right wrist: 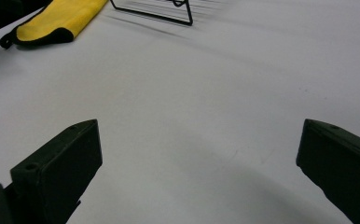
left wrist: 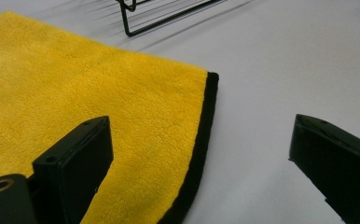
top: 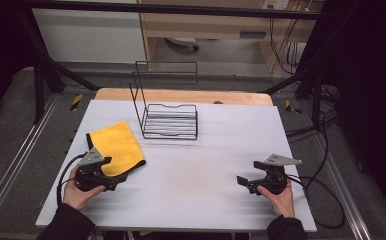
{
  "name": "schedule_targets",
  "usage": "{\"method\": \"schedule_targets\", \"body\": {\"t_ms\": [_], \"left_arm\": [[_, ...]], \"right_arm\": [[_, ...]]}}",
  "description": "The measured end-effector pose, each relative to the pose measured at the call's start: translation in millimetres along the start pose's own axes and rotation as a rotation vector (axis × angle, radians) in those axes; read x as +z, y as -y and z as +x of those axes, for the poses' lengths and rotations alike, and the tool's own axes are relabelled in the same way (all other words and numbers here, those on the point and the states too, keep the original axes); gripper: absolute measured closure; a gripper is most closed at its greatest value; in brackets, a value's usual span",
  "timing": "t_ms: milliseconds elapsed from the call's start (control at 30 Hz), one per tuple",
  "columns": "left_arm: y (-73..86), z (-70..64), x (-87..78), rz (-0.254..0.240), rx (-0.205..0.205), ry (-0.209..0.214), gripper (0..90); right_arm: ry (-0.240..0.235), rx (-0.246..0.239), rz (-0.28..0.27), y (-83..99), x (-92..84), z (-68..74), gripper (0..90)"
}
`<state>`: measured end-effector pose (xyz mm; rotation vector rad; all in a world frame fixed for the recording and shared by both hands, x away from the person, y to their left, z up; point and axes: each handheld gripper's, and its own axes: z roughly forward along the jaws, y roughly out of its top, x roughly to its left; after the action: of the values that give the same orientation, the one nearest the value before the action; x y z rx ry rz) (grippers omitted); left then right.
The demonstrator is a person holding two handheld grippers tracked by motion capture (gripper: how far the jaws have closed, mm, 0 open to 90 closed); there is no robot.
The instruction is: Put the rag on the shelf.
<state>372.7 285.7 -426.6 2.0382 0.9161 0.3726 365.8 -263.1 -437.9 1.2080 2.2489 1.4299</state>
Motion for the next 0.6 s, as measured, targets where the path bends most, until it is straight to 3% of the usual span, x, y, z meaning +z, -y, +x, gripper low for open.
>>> {"method": "schedule_targets", "body": {"t_ms": [433,600], "left_arm": [[-3.1,-5.1,3.8,0.015,0.026,-0.002,6.6],[-7.5,-9.2,7.0,0.027,0.019,-0.011,6.7]], "right_arm": [[0.004,-0.010,0.017,1.5,2.3,1.8,0.8],[0.004,-0.014,0.026,1.7,3.0,1.8,0.8]]}}
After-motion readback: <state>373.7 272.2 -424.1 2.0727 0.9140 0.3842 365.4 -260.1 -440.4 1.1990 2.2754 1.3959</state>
